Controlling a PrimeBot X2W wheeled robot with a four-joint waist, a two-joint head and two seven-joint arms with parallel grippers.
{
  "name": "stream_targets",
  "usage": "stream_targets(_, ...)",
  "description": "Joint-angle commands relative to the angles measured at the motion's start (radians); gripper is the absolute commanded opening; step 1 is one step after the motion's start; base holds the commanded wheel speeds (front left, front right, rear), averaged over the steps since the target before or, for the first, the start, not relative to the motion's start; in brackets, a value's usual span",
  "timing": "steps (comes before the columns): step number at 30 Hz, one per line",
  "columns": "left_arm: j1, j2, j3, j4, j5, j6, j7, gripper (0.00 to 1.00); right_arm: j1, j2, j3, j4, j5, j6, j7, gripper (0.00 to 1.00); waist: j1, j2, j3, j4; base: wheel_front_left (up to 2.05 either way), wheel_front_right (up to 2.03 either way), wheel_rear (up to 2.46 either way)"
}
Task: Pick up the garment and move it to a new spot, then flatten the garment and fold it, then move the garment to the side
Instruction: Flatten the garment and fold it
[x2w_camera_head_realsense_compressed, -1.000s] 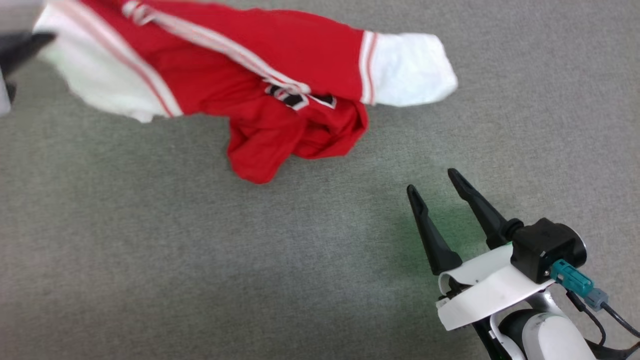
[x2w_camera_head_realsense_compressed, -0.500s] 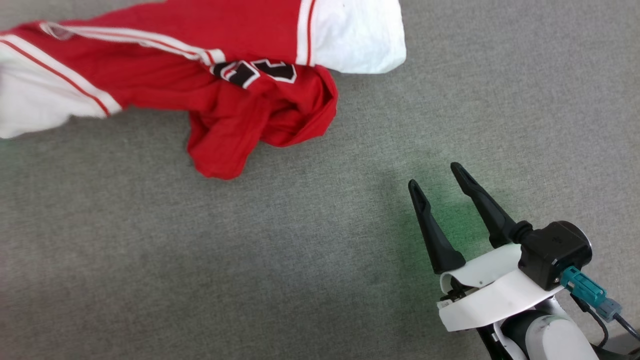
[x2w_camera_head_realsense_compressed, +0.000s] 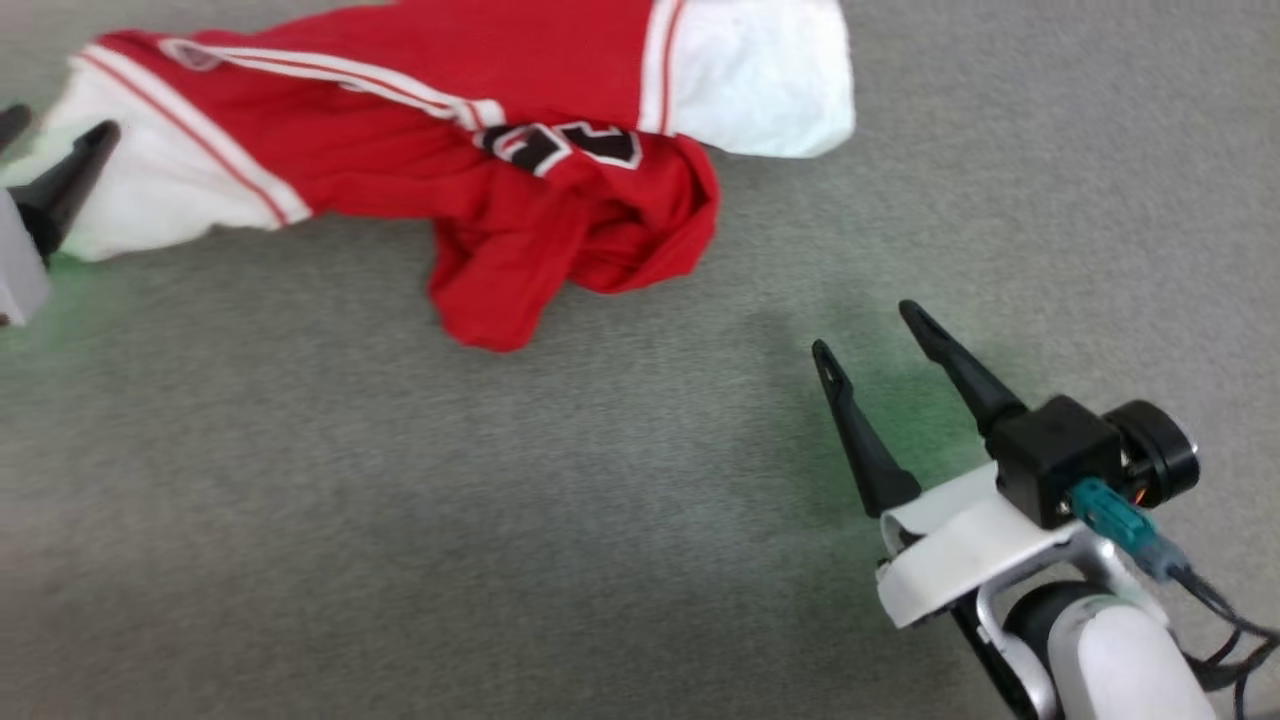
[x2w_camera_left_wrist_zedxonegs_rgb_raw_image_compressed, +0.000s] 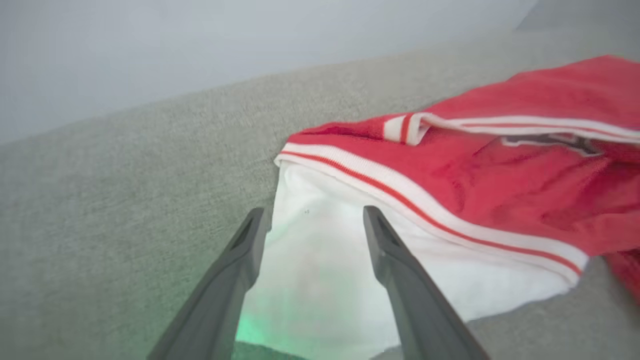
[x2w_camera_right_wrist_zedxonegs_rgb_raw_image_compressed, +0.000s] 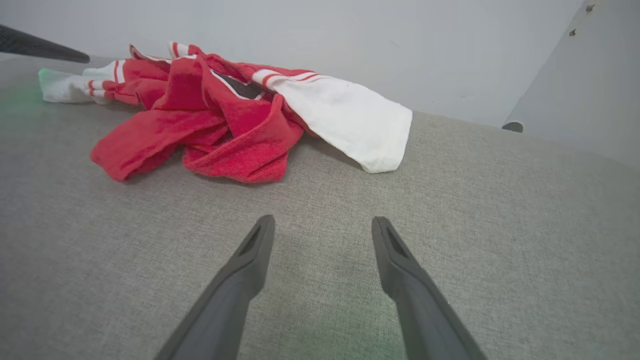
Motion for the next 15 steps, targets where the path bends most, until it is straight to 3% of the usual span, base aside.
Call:
stream_targets(1, 0.023, 0.0, -0.006, -0.019, -0.02, 0.002, -0.039, 1.0, -0.02, -0.009, -0.004, 0.001, -0.019, -0.001, 0.02, 1.0, 0.0, -0.0001, -0.05, 0.057, 0.0, 0.0, 0.0)
stream_targets(5, 0.074, -0.003, -0.015, -0.071, -0.041, 0.002, -0.181, 1.0, -0.043, -0.061, -0.006, 0.003, -0.041, -0.001, 0.084, 1.0, 0.0, -0.0001, -0.09, 0.113, 0.0, 0.0, 0.0)
stream_targets(10, 0.158, -0.009, -0.035, -0.123, -0.009, 0.002, -0.378, 1.0, -0.09, -0.176, 0.017, 0.001, -0.027, -0.001, 0.179, 1.0, 0.0, -0.0001, -0.123, 0.175, 0.0, 0.0, 0.0)
stream_targets(15, 0.253, -0.032, 0.006, -0.177, 0.058, 0.024, -0.452, 1.0, -0.171, -0.31, 0.054, 0.015, 0.024, -0.001, 0.269, 1.0, 0.0, -0.0001, -0.131, 0.233, 0.0, 0.0, 0.0)
